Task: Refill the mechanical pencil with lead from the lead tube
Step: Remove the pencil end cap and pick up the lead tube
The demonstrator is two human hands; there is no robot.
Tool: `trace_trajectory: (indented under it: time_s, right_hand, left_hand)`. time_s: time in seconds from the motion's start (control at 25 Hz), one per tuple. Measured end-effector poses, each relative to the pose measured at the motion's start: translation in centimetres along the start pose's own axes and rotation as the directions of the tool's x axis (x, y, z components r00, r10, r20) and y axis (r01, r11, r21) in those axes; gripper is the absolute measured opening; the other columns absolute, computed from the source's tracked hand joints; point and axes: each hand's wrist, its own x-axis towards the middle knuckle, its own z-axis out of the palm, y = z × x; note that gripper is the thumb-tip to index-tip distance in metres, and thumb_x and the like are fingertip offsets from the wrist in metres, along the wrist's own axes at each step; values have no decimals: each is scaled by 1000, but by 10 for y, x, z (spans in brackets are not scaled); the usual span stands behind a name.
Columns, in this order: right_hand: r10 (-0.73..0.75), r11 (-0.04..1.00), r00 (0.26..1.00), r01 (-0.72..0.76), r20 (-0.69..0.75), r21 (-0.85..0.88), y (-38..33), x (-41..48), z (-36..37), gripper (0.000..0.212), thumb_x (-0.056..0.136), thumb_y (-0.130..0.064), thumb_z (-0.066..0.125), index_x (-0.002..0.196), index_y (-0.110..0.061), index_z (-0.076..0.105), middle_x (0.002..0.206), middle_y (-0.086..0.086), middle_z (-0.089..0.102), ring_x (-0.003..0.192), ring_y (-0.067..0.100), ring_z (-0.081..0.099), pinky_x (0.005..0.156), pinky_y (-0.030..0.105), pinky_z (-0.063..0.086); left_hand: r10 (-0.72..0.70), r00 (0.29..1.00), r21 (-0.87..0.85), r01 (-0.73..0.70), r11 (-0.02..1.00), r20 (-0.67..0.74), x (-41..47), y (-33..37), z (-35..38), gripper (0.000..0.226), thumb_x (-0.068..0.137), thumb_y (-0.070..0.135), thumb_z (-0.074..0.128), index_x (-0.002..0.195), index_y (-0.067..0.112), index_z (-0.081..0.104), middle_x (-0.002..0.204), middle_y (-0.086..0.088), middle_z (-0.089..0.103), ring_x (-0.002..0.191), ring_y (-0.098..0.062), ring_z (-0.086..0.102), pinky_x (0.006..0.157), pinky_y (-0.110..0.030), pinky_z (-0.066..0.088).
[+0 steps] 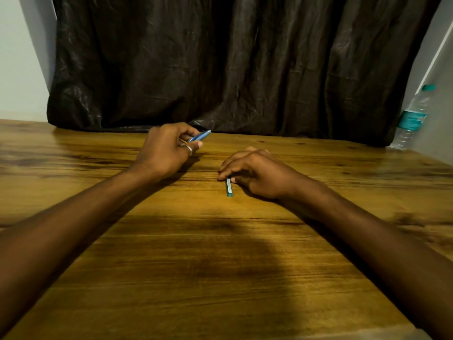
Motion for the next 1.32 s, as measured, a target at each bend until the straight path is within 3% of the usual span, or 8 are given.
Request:
trace_trajectory:
  time_s: [0.12, 0.32, 0.56, 0.64, 0.72, 0.88, 1.16, 1.32]
  right_hand:
    - [-57, 997, 998, 56, 13, 48, 2, 2, -1, 20, 93, -13, 68, 107, -23, 77, 111, -9, 73, 109, 8, 62, 101, 40, 44]
    - [13, 999, 999, -14, 33, 30, 4, 2, 2, 14, 96, -22, 63, 103, -33, 66, 100, -17, 64, 105, 6, 52, 94, 40, 46]
    - [107, 983, 982, -80, -157, 168, 4, 2, -1, 16, 97, -22, 61, 98, -38, 61, 98, -17, 62, 96, -2, 54, 74, 25, 45]
    - [111, 981, 968, -71, -225, 178, 3, 1, -3, 14, 97, -21, 59, 100, -35, 59, 96, -16, 62, 91, -2, 57, 68, 22, 45]
    - [98, 984, 962, -55, -256, 171, 2, 1, -4, 15, 97, -19, 59, 103, -32, 56, 96, -14, 61, 91, 1, 58, 69, 23, 47]
    - [98, 984, 954, -50, -284, 172, 0, 1, -3, 18, 96, -17, 60, 103, -31, 51, 91, -13, 60, 87, 1, 58, 68, 25, 48]
    - [82, 983, 947, -25, -311, 181, 0, 1, -3, 21, 96, -16, 60, 102, -33, 49, 92, -12, 62, 88, 4, 60, 71, 33, 52]
    - [60, 986, 944, -4, -326, 168, 1, 2, -1, 22, 95, -16, 61, 101, -33, 50, 91, -15, 60, 86, 1, 58, 67, 21, 48]
  left_hand:
    - [16, 1000, 6, -16, 1000, 2, 0, 1, 2, 30, 92, 23, 72, 121, 16, 70, 100, 8, 67, 84, -4, 63, 64, -12, 40]
    - [20, 1000, -53, -19, 998, 17, 0, 4, 2, 27, 93, 25, 70, 120, 21, 68, 90, 20, 61, 80, 4, 60, 64, -10, 40]
    - [16, 996, -132, -4, 991, 87, 1, 6, 3, 18, 99, 29, 61, 117, 28, 62, 97, 12, 71, 79, 16, 60, 64, -6, 43]
    - [7, 991, -171, 15, 985, 131, 1, 9, 5, 17, 99, 32, 60, 116, 29, 59, 99, 10, 73, 87, 7, 64, 75, -21, 51]
    - [-2, 985, -209, 39, 977, 175, -1, 14, 5, 29, 94, 38, 67, 120, 29, 58, 99, 9, 73, 85, 1, 68, 72, -29, 55]
    - [47, 972, -251, 13, 968, 230, -4, 19, 8, 54, 80, 29, 84, 127, 25, 57, 96, 10, 76, 61, 12, 62, 57, -13, 45]
    - [35, 977, -294, 29, 956, 211, -9, 20, 12, 48, 80, 19, 84, 121, 28, 61, 92, 8, 78, 83, -1, 74, 72, -24, 60]
    - [15, 976, -356, 64, 932, 215, -8, 17, 14, 51, 80, 20, 84, 125, 24, 60, 95, 15, 78, 86, -1, 75, 71, -16, 57]
